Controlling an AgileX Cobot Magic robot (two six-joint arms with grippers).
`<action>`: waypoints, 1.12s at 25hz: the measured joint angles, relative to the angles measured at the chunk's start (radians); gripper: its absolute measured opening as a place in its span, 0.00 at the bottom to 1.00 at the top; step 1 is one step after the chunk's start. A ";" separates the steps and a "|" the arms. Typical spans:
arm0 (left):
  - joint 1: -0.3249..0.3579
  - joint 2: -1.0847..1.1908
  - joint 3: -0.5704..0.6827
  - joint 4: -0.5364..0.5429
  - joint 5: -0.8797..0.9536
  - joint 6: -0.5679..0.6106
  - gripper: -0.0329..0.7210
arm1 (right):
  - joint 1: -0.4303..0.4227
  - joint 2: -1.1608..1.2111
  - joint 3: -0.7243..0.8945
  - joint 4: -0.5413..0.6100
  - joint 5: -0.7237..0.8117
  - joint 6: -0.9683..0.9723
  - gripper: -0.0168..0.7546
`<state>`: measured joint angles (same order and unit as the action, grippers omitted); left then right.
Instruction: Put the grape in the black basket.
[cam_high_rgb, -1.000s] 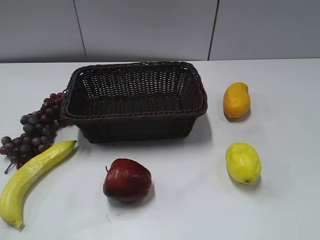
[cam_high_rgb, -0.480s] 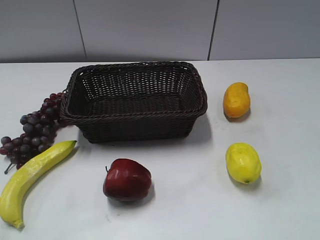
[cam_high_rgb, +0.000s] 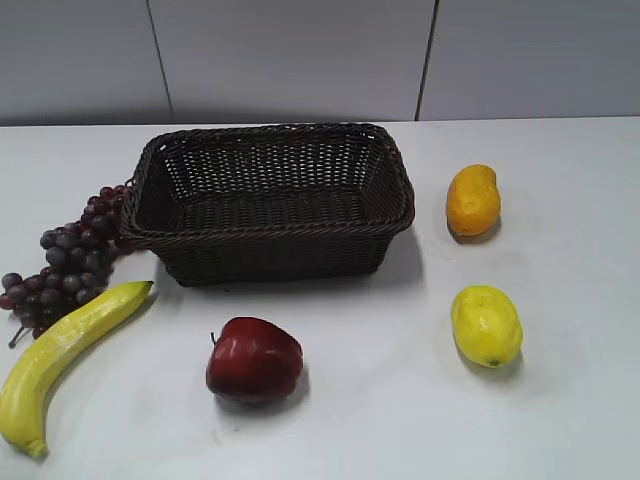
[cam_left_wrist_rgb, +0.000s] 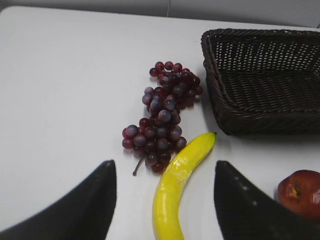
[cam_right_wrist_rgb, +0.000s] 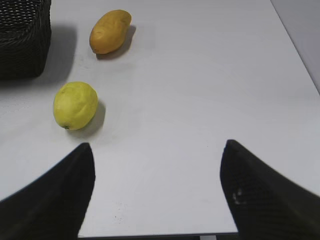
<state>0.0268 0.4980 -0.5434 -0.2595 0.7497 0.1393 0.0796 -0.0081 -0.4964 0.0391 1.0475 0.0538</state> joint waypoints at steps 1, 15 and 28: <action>0.000 0.068 0.000 -0.015 -0.033 0.000 0.82 | 0.000 0.000 0.000 0.000 0.000 0.000 0.79; 0.000 0.846 -0.171 -0.189 -0.275 0.208 0.83 | 0.000 0.000 0.000 0.000 0.000 0.000 0.79; -0.098 1.266 -0.380 -0.156 -0.376 0.260 0.93 | 0.000 0.000 0.000 0.000 0.000 0.000 0.79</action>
<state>-0.0712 1.7642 -0.9239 -0.4155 0.3736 0.3994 0.0796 -0.0081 -0.4964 0.0391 1.0475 0.0538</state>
